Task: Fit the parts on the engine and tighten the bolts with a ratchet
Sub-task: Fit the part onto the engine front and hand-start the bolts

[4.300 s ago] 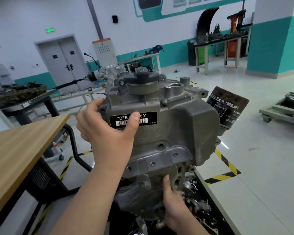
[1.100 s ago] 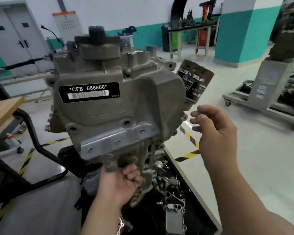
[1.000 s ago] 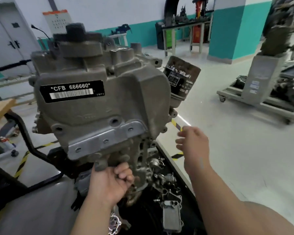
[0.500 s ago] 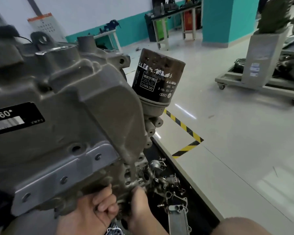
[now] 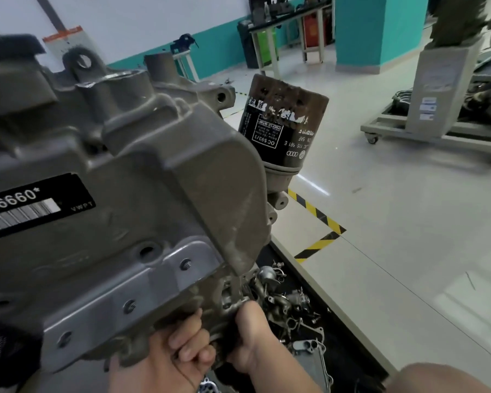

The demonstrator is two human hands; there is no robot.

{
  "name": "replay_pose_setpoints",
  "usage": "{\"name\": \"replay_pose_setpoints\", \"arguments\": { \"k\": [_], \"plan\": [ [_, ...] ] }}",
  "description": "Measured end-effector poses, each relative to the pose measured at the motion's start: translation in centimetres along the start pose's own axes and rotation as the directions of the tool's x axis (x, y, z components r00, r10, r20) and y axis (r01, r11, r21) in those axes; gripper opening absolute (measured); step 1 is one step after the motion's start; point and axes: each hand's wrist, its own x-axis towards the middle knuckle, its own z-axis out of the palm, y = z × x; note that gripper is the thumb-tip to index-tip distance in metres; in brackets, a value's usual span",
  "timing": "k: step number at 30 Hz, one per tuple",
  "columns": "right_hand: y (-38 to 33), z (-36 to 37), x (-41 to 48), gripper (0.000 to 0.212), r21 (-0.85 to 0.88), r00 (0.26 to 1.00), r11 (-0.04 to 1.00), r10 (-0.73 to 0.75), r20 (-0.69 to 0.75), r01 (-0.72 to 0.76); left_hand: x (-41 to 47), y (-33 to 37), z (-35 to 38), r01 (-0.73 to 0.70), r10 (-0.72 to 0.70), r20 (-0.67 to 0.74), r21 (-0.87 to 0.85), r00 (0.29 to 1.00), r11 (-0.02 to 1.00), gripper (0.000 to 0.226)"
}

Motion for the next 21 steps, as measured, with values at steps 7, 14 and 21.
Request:
{"name": "replay_pose_setpoints", "arguments": {
  "k": [7, 14, 21],
  "plan": [
    [-0.7, 0.1, 0.4, 0.044, -0.2, 0.986, 0.98, -0.046, -0.16, 0.013, -0.1, -0.4, -2.8, 0.173, -0.19, -0.139, -0.13, 0.972, 0.976, 0.042],
    [-1.2, 0.8, 0.4, 0.061, -0.225, 0.984, 0.974, -0.054, -0.172, 0.014, -3.3, -2.6, -4.0, 0.394, -0.217, -0.86, -0.021, 0.461, 0.919, 0.043],
    [-1.2, 1.0, 0.1, 0.047, -0.324, 0.957, 0.944, -0.153, -0.245, 0.068, -2.3, -3.8, -3.0, 0.377, -0.289, -0.814, -0.094, 0.504, 0.921, 0.025]
  ]
}}
